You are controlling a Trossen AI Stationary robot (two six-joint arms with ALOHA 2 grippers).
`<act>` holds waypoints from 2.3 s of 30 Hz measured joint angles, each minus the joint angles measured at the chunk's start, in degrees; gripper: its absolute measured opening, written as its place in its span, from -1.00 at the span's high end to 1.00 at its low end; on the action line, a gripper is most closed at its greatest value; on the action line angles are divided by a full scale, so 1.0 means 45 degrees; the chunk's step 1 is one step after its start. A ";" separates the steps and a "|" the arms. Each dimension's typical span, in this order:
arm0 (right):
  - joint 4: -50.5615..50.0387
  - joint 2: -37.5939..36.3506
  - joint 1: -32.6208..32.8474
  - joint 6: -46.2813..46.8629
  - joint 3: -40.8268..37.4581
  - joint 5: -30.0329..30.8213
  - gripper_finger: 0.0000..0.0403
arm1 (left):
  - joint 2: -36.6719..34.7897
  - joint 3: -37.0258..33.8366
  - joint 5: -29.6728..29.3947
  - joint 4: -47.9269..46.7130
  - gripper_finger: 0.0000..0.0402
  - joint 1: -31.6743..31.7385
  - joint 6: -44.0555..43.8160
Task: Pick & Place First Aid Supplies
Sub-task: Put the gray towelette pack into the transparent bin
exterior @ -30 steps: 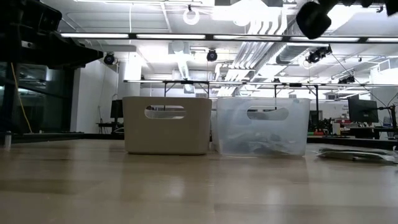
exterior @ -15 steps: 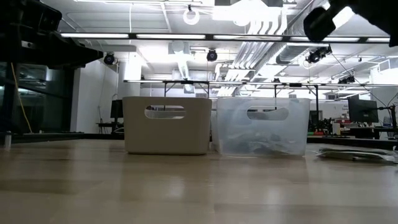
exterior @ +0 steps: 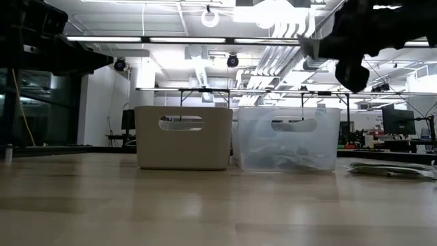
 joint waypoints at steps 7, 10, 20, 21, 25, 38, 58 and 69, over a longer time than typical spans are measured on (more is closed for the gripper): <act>-0.4432 0.1684 -0.1154 0.2133 0.2328 -0.0387 1.00 | 0.0000 0.0000 0.0000 -0.0001 0.52 -0.0001 0.0004; -0.4924 0.2895 -0.1387 0.1742 0.3365 -0.0720 1.00 | -0.0004 0.0000 0.0000 0.0002 0.52 0.0000 0.0001; -0.7741 0.7247 -0.1983 -0.1848 0.6669 -0.2843 1.00 | -0.0005 0.0000 0.0000 0.0004 0.52 0.0001 0.0002; -0.7992 0.7598 -0.2045 -0.2105 0.6917 -0.2993 1.00 | -0.0005 0.0000 0.0000 0.0004 0.52 0.0002 0.0004; -0.8714 0.8830 -0.2325 -0.2795 0.7721 -0.3349 1.00 | -0.0003 0.0000 0.0000 0.0000 0.52 -0.0001 0.0004; -1.0332 0.9913 -0.2981 -0.1747 0.8537 -0.2994 0.76 | -0.0002 0.0000 0.0000 0.0004 0.52 -0.0001 0.0001; -1.5222 0.7830 -0.2059 0.2395 0.8531 -0.1134 0.33 | -0.0003 0.0000 0.0000 0.0004 0.52 0.0004 0.0004; -1.7601 0.7713 -0.0796 0.7902 0.8193 -0.2338 0.33 | -0.0001 0.0000 0.0000 0.0003 0.52 0.0002 0.0001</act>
